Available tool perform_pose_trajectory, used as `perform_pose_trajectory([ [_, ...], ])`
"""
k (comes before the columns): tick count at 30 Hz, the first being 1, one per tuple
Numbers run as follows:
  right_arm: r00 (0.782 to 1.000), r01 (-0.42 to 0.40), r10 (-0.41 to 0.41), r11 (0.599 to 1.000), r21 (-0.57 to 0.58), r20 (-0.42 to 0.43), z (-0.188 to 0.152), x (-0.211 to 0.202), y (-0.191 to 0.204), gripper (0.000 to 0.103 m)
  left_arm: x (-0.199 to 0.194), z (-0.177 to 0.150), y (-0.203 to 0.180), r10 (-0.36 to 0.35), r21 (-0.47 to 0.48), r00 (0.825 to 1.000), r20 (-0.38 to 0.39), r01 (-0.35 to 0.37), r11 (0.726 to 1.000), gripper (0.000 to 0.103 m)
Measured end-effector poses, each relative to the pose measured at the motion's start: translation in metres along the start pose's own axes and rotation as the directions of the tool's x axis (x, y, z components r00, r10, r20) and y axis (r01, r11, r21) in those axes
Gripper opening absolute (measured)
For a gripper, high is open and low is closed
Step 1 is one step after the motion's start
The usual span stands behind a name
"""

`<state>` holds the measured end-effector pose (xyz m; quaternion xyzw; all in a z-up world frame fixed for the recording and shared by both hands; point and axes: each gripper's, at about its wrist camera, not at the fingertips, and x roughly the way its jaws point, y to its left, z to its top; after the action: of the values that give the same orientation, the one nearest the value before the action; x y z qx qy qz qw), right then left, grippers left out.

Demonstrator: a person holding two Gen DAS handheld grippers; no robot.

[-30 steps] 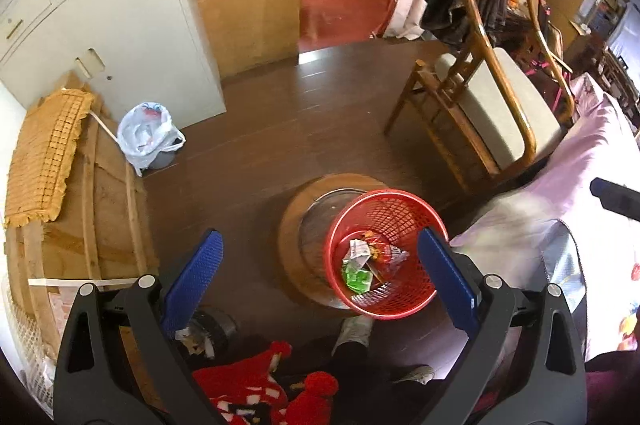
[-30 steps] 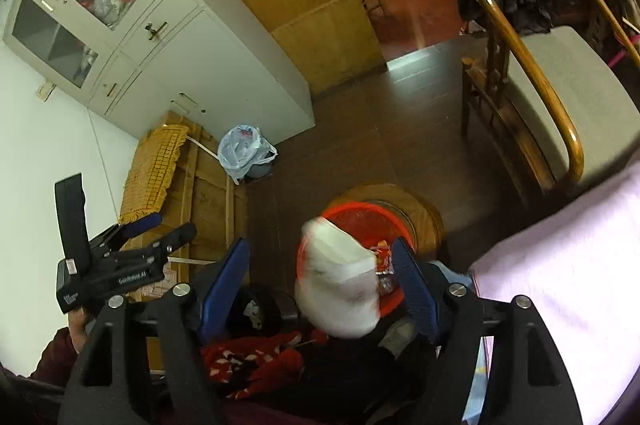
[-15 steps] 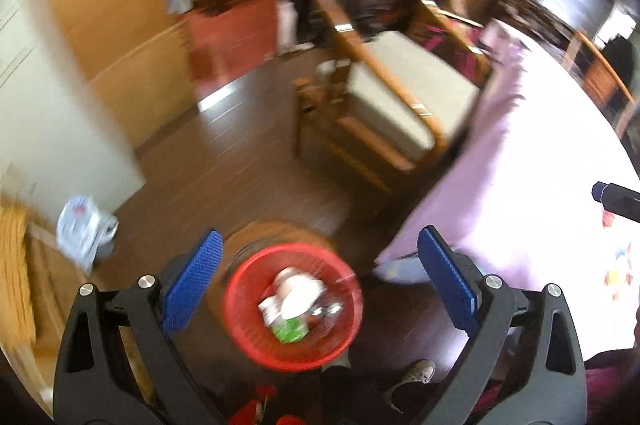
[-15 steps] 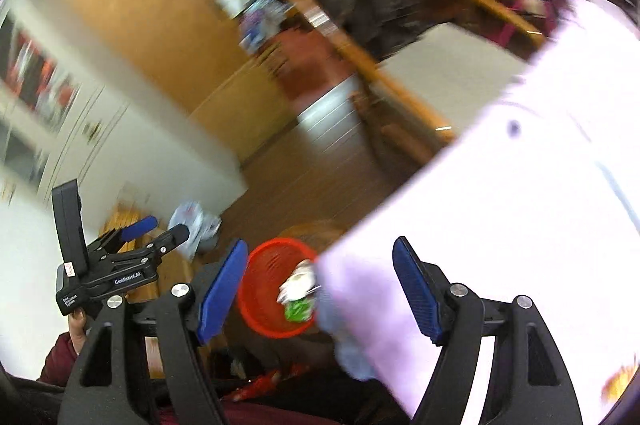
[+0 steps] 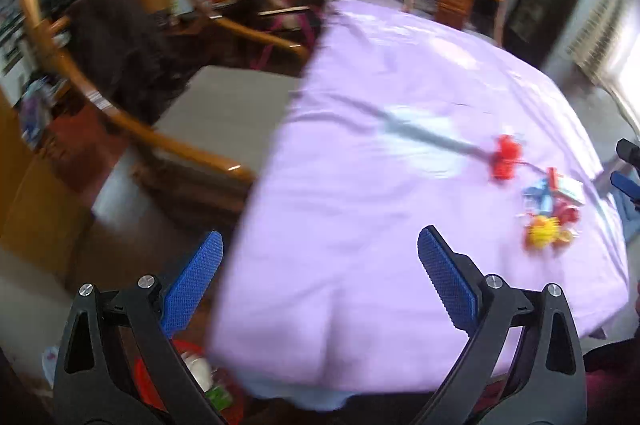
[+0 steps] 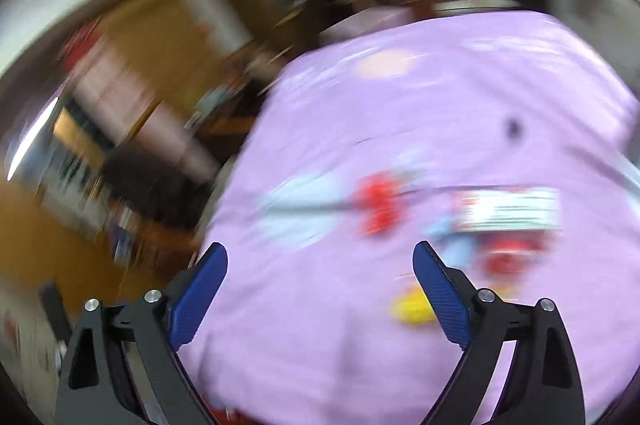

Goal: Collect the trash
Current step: 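Bring both tools back over the table, then grasp the red mesh bundle with the left tool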

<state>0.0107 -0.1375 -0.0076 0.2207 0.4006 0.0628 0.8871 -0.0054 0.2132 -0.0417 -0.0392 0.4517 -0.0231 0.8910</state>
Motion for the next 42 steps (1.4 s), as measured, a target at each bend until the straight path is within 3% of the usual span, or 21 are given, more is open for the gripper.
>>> perform_pose_trajectory([
  [2, 0.995, 0.054, -0.063, 0.992, 0.113, 0.074, 0.002, -0.025, -0.049, 0.092, 0.009, 0.008, -0.029, -0.033, 0.04, 0.999, -0.007, 0.033, 0.999, 0.095],
  [4, 0.974, 0.101, -0.146, 0.965, 0.243, 0.173, 0.004, -0.052, -0.101, 0.092, 0.018, 0.017, -0.059, -0.056, 0.082, 0.998, -0.018, 0.057, 0.995, 0.095],
  [7, 0.947, 0.136, -0.225, 0.927, 0.349, 0.23, 0.003, -0.079, -0.156, 0.092, 0.03, 0.025, -0.1, -0.08, 0.121, 0.996, -0.035, 0.083, 0.989, 0.095],
  [12, 0.922, 0.209, -0.31, 0.903, 0.375, 0.233, 0.004, -0.1, -0.221, 0.092, 0.044, 0.031, -0.158, -0.103, 0.141, 0.993, -0.053, 0.11, 0.984, 0.095],
  [15, 0.9, 0.271, -0.358, 0.907, 0.321, 0.251, 0.011, -0.111, -0.239, 0.092, 0.05, 0.032, -0.186, -0.105, 0.138, 0.992, -0.065, 0.113, 0.984, 0.095],
  [17, 0.885, 0.321, -0.384, 0.913, 0.252, 0.264, 0.018, -0.114, -0.245, 0.093, 0.053, 0.031, -0.203, -0.105, 0.134, 0.992, -0.074, 0.114, 0.984, 0.095],
  [20, 0.886, 0.368, -0.395, 0.918, 0.152, 0.244, 0.024, -0.103, -0.256, 0.094, 0.059, 0.024, -0.222, -0.092, 0.13, 0.99, -0.105, 0.105, 0.986, 0.095],
  [26, 0.959, 0.253, -0.268, 0.956, 0.147, 0.088, 0.015, -0.057, -0.255, 0.094, 0.072, 0.018, -0.227, -0.047, 0.15, 0.983, -0.178, 0.074, 0.986, 0.095],
  [30, 0.976, 0.206, -0.213, 0.967, 0.147, 0.032, 0.003, -0.034, -0.236, 0.095, 0.085, 0.027, -0.221, -0.048, 0.157, 0.979, -0.201, 0.08, 0.984, 0.095],
  [35, 0.965, 0.259, -0.261, 0.963, 0.074, 0.01, -0.004, -0.033, -0.209, 0.095, 0.116, 0.045, -0.223, -0.082, 0.18, 0.972, -0.221, 0.123, 0.976, 0.095],
  [42, 0.935, 0.352, -0.353, 0.928, 0.123, -0.009, -0.011, -0.035, -0.201, 0.095, 0.183, 0.071, -0.243, -0.143, 0.243, 0.951, -0.273, 0.212, 0.947, 0.095],
])
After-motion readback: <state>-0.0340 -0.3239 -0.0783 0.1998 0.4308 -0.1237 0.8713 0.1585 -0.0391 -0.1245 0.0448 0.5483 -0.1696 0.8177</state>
